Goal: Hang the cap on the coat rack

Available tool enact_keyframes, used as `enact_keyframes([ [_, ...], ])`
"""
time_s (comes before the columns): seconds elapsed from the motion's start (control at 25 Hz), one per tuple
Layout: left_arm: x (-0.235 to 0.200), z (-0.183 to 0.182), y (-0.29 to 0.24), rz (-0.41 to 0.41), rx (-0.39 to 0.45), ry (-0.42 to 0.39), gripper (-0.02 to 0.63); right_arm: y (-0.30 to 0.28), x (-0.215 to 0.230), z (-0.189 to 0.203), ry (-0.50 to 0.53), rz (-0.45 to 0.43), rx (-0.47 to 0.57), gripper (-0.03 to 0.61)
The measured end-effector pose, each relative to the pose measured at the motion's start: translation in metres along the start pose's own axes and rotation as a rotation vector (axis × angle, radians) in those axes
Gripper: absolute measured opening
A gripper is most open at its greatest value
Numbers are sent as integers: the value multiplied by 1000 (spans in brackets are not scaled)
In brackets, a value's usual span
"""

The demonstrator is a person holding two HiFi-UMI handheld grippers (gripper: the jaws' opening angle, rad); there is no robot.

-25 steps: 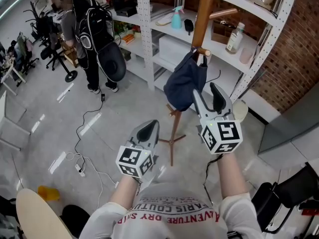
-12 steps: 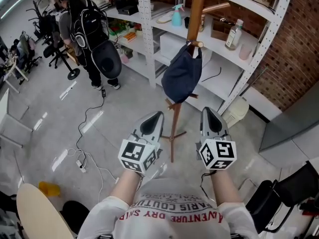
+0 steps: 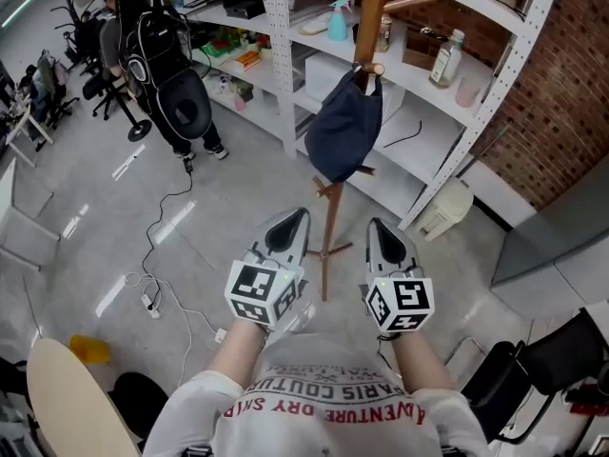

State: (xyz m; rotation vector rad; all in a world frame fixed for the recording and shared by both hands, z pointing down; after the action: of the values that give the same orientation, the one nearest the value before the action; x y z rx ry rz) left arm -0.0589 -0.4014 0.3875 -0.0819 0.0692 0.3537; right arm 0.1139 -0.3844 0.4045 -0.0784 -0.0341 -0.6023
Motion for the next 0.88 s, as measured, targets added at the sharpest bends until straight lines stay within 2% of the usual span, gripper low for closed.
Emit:
enact_keyframes([
  [0.32,5,-1,6,-6,4,-13,5,2,-6,-7,18,-35,2,14],
  [0.88,0,3,13,-30,-12,3,5,5,-12,-6,34,-37,-3,14],
])
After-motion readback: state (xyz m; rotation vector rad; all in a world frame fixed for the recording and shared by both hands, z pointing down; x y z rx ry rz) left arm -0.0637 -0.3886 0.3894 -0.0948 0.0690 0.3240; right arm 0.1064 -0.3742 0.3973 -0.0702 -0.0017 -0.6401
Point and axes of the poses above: the fingertips, and each gripper's own axes: y backward along the fingers, x to its right, z out of its underside, the point moved 5 cm from there along y, backward along the fingers, and after that the axes turned 15 degrees about -z, right-handed, at the moved point
